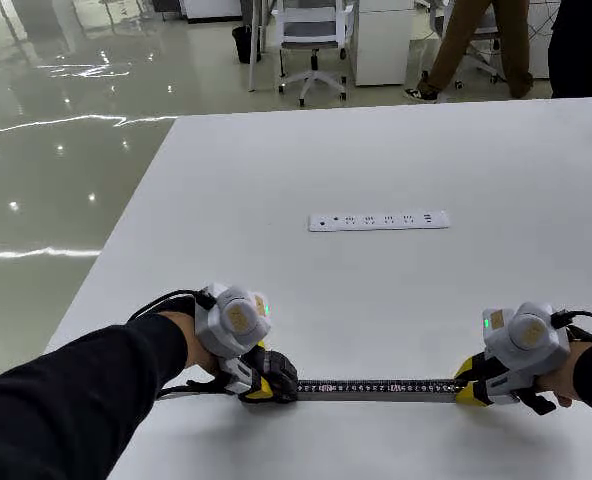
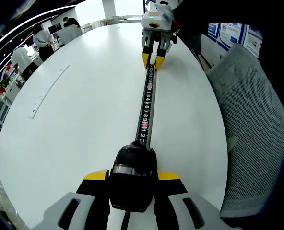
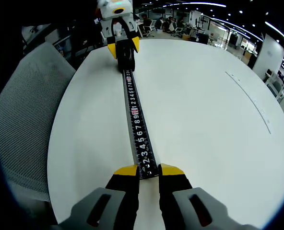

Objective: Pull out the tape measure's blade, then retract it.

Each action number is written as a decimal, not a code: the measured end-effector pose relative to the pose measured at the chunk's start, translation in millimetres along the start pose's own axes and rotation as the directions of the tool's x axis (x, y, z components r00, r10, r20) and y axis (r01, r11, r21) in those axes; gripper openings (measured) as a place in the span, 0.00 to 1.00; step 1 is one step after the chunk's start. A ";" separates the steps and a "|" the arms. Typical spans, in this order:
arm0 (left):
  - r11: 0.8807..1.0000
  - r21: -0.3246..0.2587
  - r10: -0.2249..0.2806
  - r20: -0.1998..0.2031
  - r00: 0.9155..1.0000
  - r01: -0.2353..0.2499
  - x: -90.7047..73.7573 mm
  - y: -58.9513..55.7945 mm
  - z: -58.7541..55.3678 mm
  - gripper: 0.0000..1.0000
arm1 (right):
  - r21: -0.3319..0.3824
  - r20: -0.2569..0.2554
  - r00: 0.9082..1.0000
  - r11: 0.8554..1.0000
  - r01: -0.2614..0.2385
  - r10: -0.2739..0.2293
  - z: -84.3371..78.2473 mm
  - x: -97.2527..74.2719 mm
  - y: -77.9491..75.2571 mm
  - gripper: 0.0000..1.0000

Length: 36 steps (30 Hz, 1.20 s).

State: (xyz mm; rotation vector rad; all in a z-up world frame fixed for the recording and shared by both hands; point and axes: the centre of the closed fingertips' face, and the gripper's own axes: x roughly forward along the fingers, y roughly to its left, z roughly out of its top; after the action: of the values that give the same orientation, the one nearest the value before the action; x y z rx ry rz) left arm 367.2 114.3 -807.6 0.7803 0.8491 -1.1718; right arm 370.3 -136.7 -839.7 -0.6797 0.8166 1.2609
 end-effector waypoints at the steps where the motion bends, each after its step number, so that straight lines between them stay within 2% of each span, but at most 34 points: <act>1: 1.000 0.001 0.000 0.001 1.000 0.000 -0.1 0.0 -0.1 0.32 | 0.002 -0.001 1.000 1.000 -0.001 0.001 -0.4 0.0 -0.6 0.10; 6: 1.000 0.002 -0.003 0.002 1.000 0.003 0.3 0.6 0.2 0.32 | 0.012 -0.002 1.000 1.000 -0.004 0.004 0.2 -0.1 -0.4 0.10; 10: 1.000 0.004 -0.006 -0.002 1.000 0.006 0.8 0.4 0.6 0.32 | -0.016 -0.032 0.999 1.000 -0.014 0.013 0.7 1.1 -0.1 0.11; 13: 1.000 0.004 -0.004 -0.001 1.000 0.004 0.8 0.4 0.5 0.32 | -0.007 -0.033 0.999 1.000 -0.014 0.013 0.4 1.0 0.2 0.11; 14: 1.000 0.019 -0.002 0.000 1.000 0.002 0.6 0.4 0.8 0.32 | -0.003 -0.029 0.999 1.000 -0.012 0.012 0.5 0.9 0.1 0.11; 15: 0.998 0.062 0.010 0.018 1.000 -0.011 -0.3 1.0 2.5 0.32 | 0.008 -0.017 1.000 1.000 -0.005 0.005 0.8 0.9 -0.1 0.11; 16: 0.999 0.041 0.017 0.025 1.000 -0.018 -0.9 0.3 1.8 0.33 | 0.007 -0.012 1.000 1.000 0.000 0.000 0.6 0.7 0.4 0.11; 17: 0.999 -0.017 0.052 0.031 0.998 -0.051 -2.0 3.6 0.0 0.34 | 0.014 0.002 1.000 1.000 0.018 -0.018 1.5 1.0 0.3 0.12; 18: 0.997 -0.047 0.059 0.031 0.998 -0.057 -3.3 3.3 -1.6 0.35 | 0.020 0.003 0.999 0.999 0.033 -0.033 1.2 0.6 -0.6 0.13; 19: 0.996 -0.051 0.079 0.051 0.996 -0.077 -3.6 5.6 0.0 0.36 | 0.034 0.004 0.999 0.998 0.049 -0.049 0.6 0.2 -1.5 0.13; 20: 0.994 -0.064 0.088 0.062 0.994 -0.084 -4.1 5.5 -1.0 0.37 | 0.089 0.007 0.996 0.992 0.091 -0.092 0.0 -0.9 -4.5 0.14; 21: 0.992 -0.092 0.090 0.077 0.993 -0.083 -5.4 4.5 -0.3 0.36 | 0.124 0.000 0.993 0.986 0.113 -0.114 -1.3 -1.8 -5.0 0.15; 22: 0.985 -0.149 0.105 0.114 0.988 -0.088 -8.3 5.1 3.0 0.36 | 0.128 0.012 0.988 0.980 0.153 -0.156 0.4 -2.4 -7.2 0.16; 24: 0.973 -0.203 0.135 0.135 0.982 -0.106 -13.8 8.2 2.5 0.40 | 0.078 0.028 0.977 0.974 0.211 -0.213 2.5 -4.0 -8.5 0.18; 25: 0.961 -0.245 0.169 0.146 0.975 -0.130 -18.1 12.1 -0.8 0.44 | 0.039 0.042 0.965 0.965 0.258 -0.260 3.2 -5.6 -9.1 0.20; 26: 0.951 -0.278 0.184 0.153 0.971 -0.137 -19.9 13.6 -2.8 0.48 | 0.045 0.046 0.961 0.961 0.272 -0.274 3.0 -6.6 -7.3 0.22; 27: 0.938 -0.317 0.201 0.162 0.966 -0.142 -22.7 15.1 -5.5 0.55 | 0.061 0.057 0.957 0.957 0.282 -0.286 3.4 -7.0 -4.8 0.27; 28: 0.918 -0.369 0.220 0.178 0.959 -0.142 -26.2 15.5 -8.7 0.60 | 0.093 0.076 0.948 0.949 0.301 -0.308 4.7 -9.9 -2.8 0.31; 29: 0.908 -0.392 0.234 0.186 0.954 -0.147 -28.8 16.5 -11.9 0.65 | 0.109 0.086 0.941 0.942 0.317 -0.327 5.4 -12.8 -2.6 0.34; 31: 0.872 -0.449 0.302 0.183 0.936 -0.194 -35.7 22.4 -23.8 0.76 | 0.153 0.116 0.933 0.934 0.324 -0.342 7.4 -18.9 3.5 0.40; 32: 0.837 -0.478 0.386 0.173 0.906 -0.265 -42.6 32.1 -32.5 0.83 | 0.182 0.126 0.928 0.928 0.326 -0.351 6.6 -23.1 7.4 0.42; 33: 0.819 -0.499 0.422 0.187 0.887 -0.284 -47.1 35.5 -35.2 0.95 | 0.207 0.127 0.923 0.919 0.334 -0.364 4.8 -26.6 8.8 0.45; 34: 0.795 -0.540 0.440 0.198 0.876 -0.277 -51.0 32.9 -37.1 1.00 | 0.233 0.123 0.919 0.911 0.339 -0.373 1.8 -29.8 10.8 0.47; 35: 0.763 -0.595 0.447 0.205 0.871 -0.252 -55.0 28.7 -44.0 0.99 | 0.271 0.127 0.921 0.906 0.325 -0.368 -2.0 -32.6 16.8 0.50; 36: 0.746 -0.616 0.460 0.199 0.865 -0.255 -57.8 27.8 -48.9 1.00 | 0.285 0.130 0.922 0.905 0.318 -0.365 -4.0 -34.5 20.2 0.56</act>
State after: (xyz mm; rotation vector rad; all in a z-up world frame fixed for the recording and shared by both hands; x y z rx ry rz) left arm 377.1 188.5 -777.8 0.2071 0.6607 -0.6085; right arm 346.2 -155.0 -813.2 -0.4640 0.6614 0.8621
